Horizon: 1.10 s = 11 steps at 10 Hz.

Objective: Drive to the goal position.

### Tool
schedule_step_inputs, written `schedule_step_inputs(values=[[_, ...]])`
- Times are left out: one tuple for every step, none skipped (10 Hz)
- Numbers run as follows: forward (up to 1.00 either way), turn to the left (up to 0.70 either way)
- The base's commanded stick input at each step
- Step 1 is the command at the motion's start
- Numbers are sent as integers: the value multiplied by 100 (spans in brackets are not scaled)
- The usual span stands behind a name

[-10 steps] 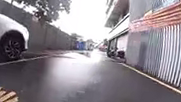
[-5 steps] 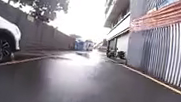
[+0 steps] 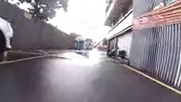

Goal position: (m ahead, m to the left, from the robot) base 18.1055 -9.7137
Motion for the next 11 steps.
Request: schedule_step_inputs(values=[[70,0],[70,0],[70,0],[70,0],[70,-1],[70,-11],[70,-13],[70,-13],[70,-11],[70,-2],[70,0]])
